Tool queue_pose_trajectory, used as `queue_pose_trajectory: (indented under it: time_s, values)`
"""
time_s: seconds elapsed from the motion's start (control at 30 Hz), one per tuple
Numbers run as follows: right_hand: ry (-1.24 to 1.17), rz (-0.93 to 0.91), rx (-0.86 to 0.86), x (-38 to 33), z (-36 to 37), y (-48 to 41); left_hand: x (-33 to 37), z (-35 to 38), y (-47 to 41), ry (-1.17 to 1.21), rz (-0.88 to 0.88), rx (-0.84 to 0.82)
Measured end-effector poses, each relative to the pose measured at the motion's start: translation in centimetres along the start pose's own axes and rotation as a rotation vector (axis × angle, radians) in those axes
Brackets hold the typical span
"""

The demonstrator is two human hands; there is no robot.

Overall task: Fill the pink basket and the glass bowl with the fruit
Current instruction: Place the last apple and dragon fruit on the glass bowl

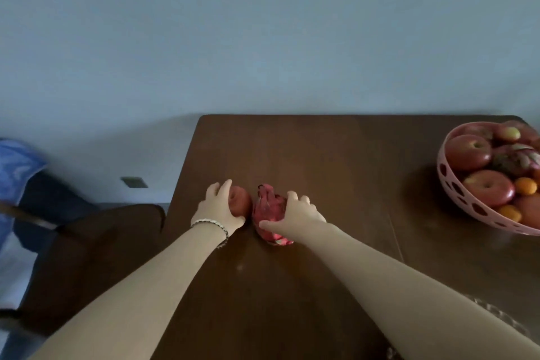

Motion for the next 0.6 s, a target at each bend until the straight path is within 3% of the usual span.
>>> queue_pose_trajectory:
  time_s: [0.2,0.33,0.47,0.6]
  values:
    - [-0.189,0.007,0.119,-0.8,2.5,-2.0,-0.3,1.6,-2.6,-0.089,0.086,-0.023]
    - [-0.338,0.016,0.161,0.2,2.4,-1.1,-0.2,1.4,-1.7,0.019,0.037,0.013]
    - [-0.366,0.0,0.214,2.4,0.4,2.4,0.6,2.1,2.3,0.092,0.028,0.021]
    - [-0.315,-0.104,0.299,6.1,-3.2,7.9,3.0,3.8,8.9,0.2,0.15,-0.031]
Point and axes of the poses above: each hand's wrist, its own y-axis away from the middle knuckle, its own z-axis out of the palm, x = y × z, the point moved 4 cm from there along -y, towards the middle knuckle, and after that the axes turned 5 degrees about -z, right-handed, at the moved point
